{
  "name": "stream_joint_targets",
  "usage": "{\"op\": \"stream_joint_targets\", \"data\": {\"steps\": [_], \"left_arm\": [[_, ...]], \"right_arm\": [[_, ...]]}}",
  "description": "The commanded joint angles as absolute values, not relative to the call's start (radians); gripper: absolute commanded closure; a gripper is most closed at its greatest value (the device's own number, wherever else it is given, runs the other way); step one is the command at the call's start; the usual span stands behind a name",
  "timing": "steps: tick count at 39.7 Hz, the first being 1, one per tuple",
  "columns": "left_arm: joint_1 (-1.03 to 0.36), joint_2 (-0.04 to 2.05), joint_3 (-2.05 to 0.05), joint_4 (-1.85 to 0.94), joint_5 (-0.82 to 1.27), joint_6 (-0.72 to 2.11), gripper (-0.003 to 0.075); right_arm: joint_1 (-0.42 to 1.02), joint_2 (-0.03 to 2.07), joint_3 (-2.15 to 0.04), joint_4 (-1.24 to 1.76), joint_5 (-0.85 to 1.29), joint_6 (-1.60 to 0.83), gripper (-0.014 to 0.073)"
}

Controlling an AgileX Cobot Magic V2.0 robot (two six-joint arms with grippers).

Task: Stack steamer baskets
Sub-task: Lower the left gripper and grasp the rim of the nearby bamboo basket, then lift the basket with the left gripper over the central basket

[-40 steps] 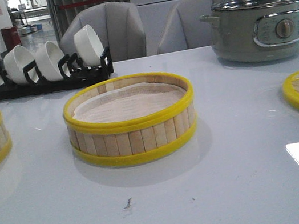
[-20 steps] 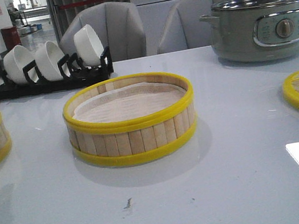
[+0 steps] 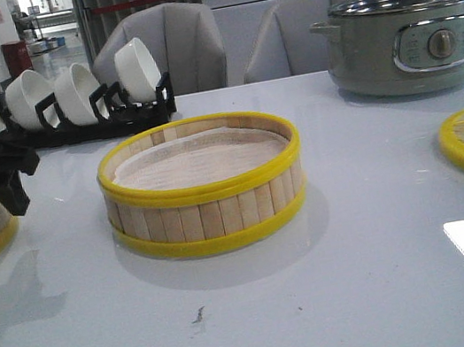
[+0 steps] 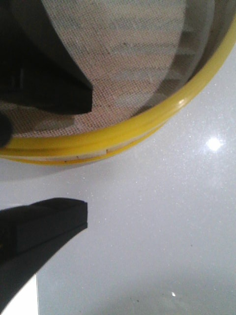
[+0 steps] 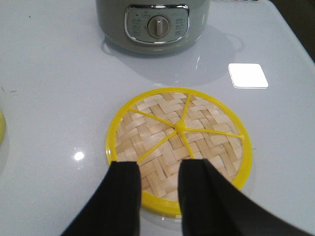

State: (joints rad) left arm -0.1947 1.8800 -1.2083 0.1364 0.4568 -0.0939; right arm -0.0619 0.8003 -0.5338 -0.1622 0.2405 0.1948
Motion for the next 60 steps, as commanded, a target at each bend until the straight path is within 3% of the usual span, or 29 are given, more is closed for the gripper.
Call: {"op": "stream_joint_targets", "data": {"steps": [1, 6, 13, 24, 36, 48, 60], "left_arm": [[-0.199, 1.835, -1.24, 0.131, 0.411, -0.098, 0.0293], [-0.199, 1.835, -1.24, 0.131, 0.411, -0.098, 0.0397], [-0.199, 1.835, -1.251, 0.131, 0.42, -0.098, 0.0643], [-0.25, 1.83, -1.478, 0.131, 0.595, -0.098, 0.0627], [-0.472, 1.832, -1.802, 0.131, 0.708, -0.098, 0.0627], [-0.729, 1.895, -1.836, 0.131, 0.719, -0.098, 0.0627], [-0.818, 1.98, -1.836, 0.133, 0.716, -0.098, 0.0627]], "right_arm": [[-0.068, 0.796, -0.573, -0.168, 0.164, 0.191, 0.0273], [-0.068, 0.796, -0.573, -0.168, 0.164, 0.191, 0.0273], [-0.068, 0.796, -0.573, -0.168, 0.164, 0.191, 0.0273], [-0.068, 0.796, -0.573, -0.168, 0.165, 0.191, 0.0273], [-0.068, 0.796, -0.573, -0.168, 0.165, 0.191, 0.0273], [-0.068, 0.796, -0.573, -0.167, 0.165, 0.191, 0.0273], [-0.068, 0.796, -0.573, -0.167, 0.167, 0.191, 0.0273]]}}
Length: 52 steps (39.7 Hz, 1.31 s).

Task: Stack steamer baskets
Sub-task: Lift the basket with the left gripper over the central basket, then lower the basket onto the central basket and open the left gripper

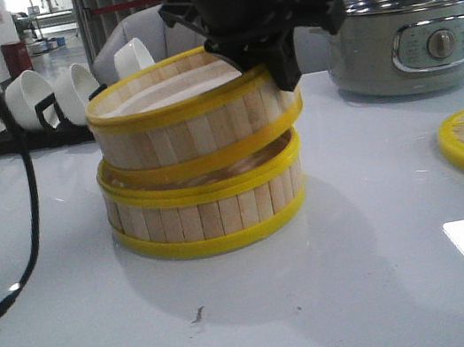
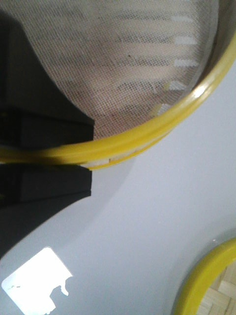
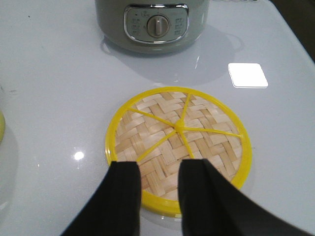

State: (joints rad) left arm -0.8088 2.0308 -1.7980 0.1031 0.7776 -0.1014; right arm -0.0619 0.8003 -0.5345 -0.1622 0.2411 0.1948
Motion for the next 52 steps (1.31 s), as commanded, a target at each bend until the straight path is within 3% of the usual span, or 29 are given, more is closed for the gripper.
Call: {"op": "stream_joint_targets", "data": {"steps": [1, 52], "left_arm": [[-0.818, 1.982, -1.836, 0.13, 0.716, -0.098, 0.0627], [-0.822, 2.001, -1.834, 0.044, 0.798, -0.098, 0.0636]], "right_arm": [[-0.068, 0.796, -0.573, -0.167, 0.167, 0.191, 0.0273], [-0.068, 0.796, -0.573, -0.166, 0.176, 0.191, 0.0273]]}}
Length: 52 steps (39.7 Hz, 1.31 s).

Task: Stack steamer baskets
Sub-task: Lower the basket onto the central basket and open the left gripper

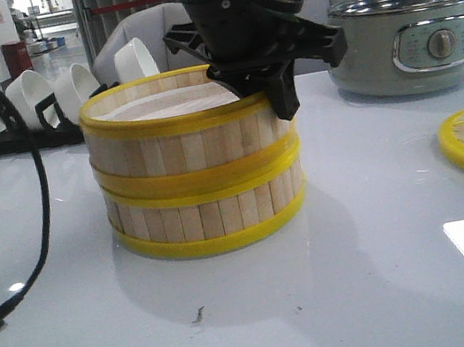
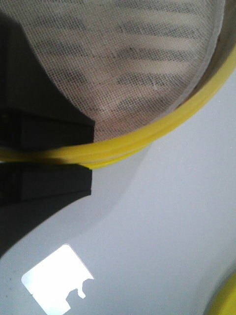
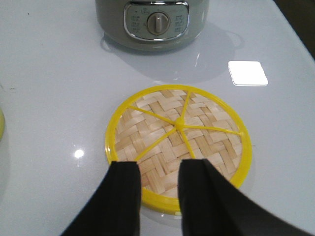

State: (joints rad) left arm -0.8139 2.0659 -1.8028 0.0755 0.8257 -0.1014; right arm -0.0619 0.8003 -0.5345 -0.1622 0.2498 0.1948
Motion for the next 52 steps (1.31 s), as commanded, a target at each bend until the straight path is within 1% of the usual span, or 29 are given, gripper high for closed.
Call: {"op": "stream_joint_targets", "data": {"steps": [1, 21, 24, 27, 31, 34, 37, 44, 52], "left_arm": [[-0.823, 2.001, -1.834, 0.044, 0.798, -0.098, 0.0637], [-0.827, 2.001, -1.834, 0.046, 0.778, -0.098, 0.0627], [-0.827, 2.001, -1.834, 0.05, 0.775, -0.098, 0.0601], [-0.827, 2.001, -1.834, 0.064, 0.773, -0.098, 0.0545], [-0.827, 2.001, -1.836, 0.074, 0.77, -0.098, 0.0423], [-0.827, 2.001, -1.836, 0.089, 0.769, -0.098, 0.0349], [-0.827, 2.001, -1.836, 0.094, 0.766, -0.098, 0.0309], [-0.827, 1.997, -1.861, 0.113, 0.766, -0.098, 0.0304], [-0.827, 1.997, -1.983, 0.113, 0.81, -0.098, 0.0307]], "right_arm": [[-0.068, 0.796, -0.573, -0.166, 0.176, 0.191, 0.0273], [-0.068, 0.796, -0.573, -0.166, 0.176, 0.191, 0.0273], [-0.068, 0.796, -0.573, -0.166, 0.176, 0.191, 0.0273], [-0.068, 0.796, -0.573, -0.166, 0.176, 0.191, 0.0273], [-0.068, 0.796, -0.573, -0.166, 0.176, 0.191, 0.0273], [-0.068, 0.796, -0.573, -0.166, 0.176, 0.191, 0.0273], [-0.068, 0.796, -0.573, -0.166, 0.176, 0.191, 0.0273], [-0.068, 0.796, -0.573, -0.166, 0.176, 0.191, 0.0273], [-0.068, 0.796, -0.573, -0.166, 0.176, 0.191, 0.0273]]}}
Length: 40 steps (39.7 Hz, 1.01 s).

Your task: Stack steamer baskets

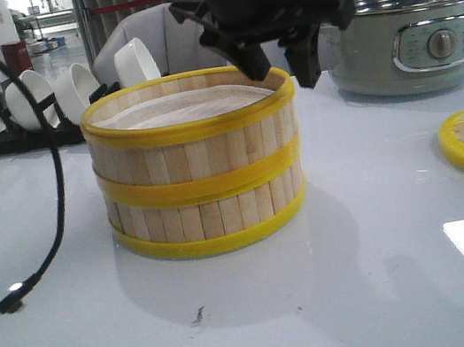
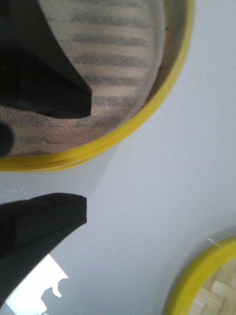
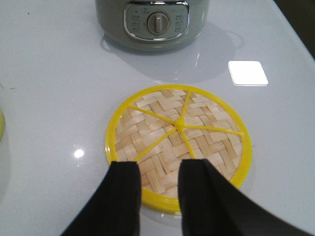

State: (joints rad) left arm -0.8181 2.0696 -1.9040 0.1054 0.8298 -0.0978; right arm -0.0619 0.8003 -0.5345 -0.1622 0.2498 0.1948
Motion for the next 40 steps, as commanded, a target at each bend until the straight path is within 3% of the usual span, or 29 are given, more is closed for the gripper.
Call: {"op": "stream_joint_targets", "data": {"steps": [1, 7, 13, 30, 40], "left_arm": [[-0.827, 1.997, -2.006, 0.113, 0.819, -0.098, 0.0312], [-0.816, 1.997, -2.11, 0.113, 0.886, -0.098, 0.0412], [-0.759, 1.98, -2.197, 0.1, 0.924, -0.107, 0.0647], [-0.407, 1.726, -2.203, 0.08, 0.964, -0.123, 0.0629], [-0.224, 1.47, -2.015, 0.054, 0.933, -0.126, 0.0629]], "right_arm": [[-0.068, 0.796, -0.573, -0.166, 0.176, 0.191, 0.0273], [-0.068, 0.796, -0.573, -0.166, 0.176, 0.191, 0.0273], [-0.068, 0.796, -0.573, -0.166, 0.176, 0.191, 0.0273], [-0.068, 0.796, -0.573, -0.166, 0.176, 0.192, 0.0273], [-0.06, 0.803, -0.573, -0.166, 0.176, 0.192, 0.0273]]}}
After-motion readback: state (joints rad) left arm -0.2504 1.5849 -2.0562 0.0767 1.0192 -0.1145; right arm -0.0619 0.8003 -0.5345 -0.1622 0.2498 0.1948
